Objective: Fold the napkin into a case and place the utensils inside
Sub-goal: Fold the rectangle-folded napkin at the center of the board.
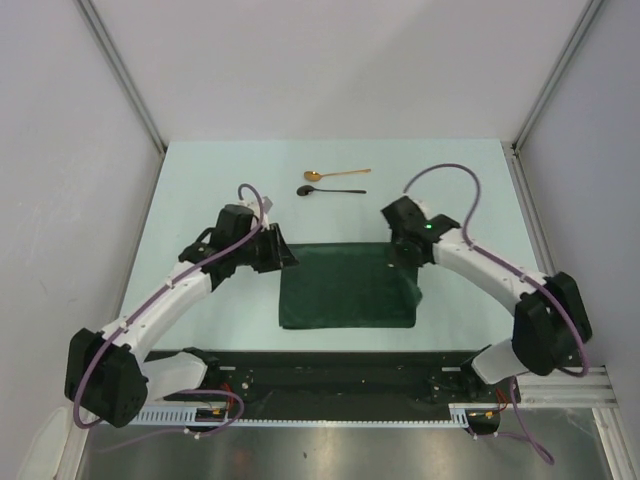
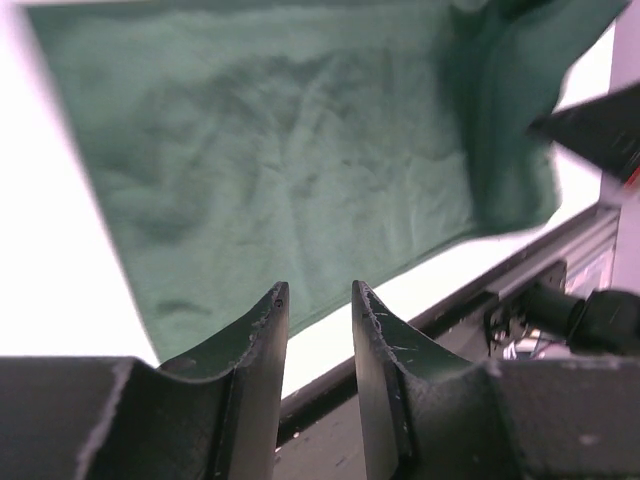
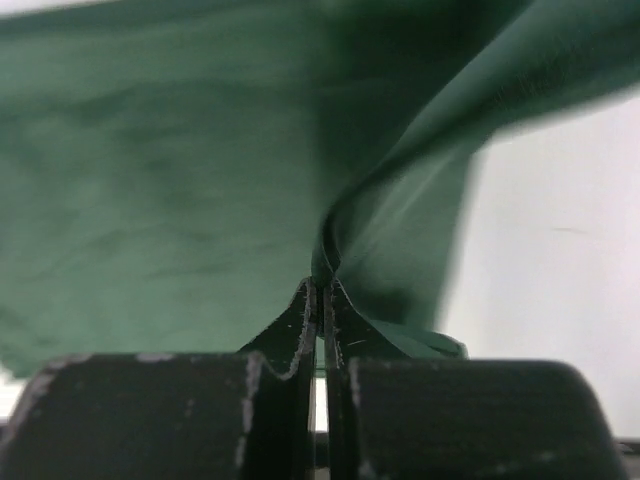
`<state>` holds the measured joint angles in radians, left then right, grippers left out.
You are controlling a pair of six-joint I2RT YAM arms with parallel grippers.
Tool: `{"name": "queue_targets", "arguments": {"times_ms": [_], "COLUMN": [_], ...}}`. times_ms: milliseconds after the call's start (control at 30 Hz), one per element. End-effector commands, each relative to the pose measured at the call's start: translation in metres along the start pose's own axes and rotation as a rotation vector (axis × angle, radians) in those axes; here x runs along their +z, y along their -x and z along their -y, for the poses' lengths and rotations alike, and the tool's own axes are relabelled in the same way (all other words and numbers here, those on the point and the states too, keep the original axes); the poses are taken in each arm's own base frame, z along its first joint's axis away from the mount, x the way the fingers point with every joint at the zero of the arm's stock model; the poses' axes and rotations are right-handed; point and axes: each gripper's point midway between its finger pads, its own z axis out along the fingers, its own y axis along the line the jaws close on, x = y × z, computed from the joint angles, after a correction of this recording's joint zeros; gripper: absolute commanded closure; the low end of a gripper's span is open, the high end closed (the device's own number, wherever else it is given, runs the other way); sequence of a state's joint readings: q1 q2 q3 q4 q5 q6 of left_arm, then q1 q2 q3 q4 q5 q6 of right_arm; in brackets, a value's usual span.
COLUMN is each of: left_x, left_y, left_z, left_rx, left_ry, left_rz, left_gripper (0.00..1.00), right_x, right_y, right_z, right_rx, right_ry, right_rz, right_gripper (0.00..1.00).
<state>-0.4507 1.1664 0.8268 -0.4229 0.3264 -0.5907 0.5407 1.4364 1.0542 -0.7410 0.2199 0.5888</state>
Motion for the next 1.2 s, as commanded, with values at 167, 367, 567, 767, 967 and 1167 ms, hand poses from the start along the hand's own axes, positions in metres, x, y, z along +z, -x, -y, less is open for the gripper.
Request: {"name": "queue_targets", "arguments": {"times_ms": [167,367,567,767,967,1167], "left_x": [-0.021,-0.024,-0.023,-0.026,-0.029,-0.030], "left_y": [0.008,0.002,-0.002,0.001,0.003,0.000], "left_z": [0.001,-0.005,-0.016,-0.020,-0.019,-0.024], "left_rx": [0.011,0.003,-0.013,-0.027,-0.025,-0.030], "left_ry": [-0.030,-0.018,0.016,0.020,0.016,0.025], "left_rz": [0.041,0.039,0.045,0.062,0.070,0.068], "left_gripper": [0.63,0.63,0.63,0.63,0.63,0.63], "right_x": [0.016,0.018,0.016,0.010,0.011,0.015], "right_y": [-0.023,-0.024,-0.037,-0.056,-0.066,-0.074], "right_z": [-0.162,-0.222,-0.238,-0.246,-0.262,-0.273], "right_rx": [-0.118,-0.131,-0.127,-0.108,-0.087,-0.060], "right_ry": [0.209,0.323,0.376,0.434,0.498,0.536], "right_rz": [-0.062,-0.090,-0.138,-0.192,-0.243,-0.285], "right_gripper": [1.00,1.00,1.00,1.00,1.00,1.00]}}
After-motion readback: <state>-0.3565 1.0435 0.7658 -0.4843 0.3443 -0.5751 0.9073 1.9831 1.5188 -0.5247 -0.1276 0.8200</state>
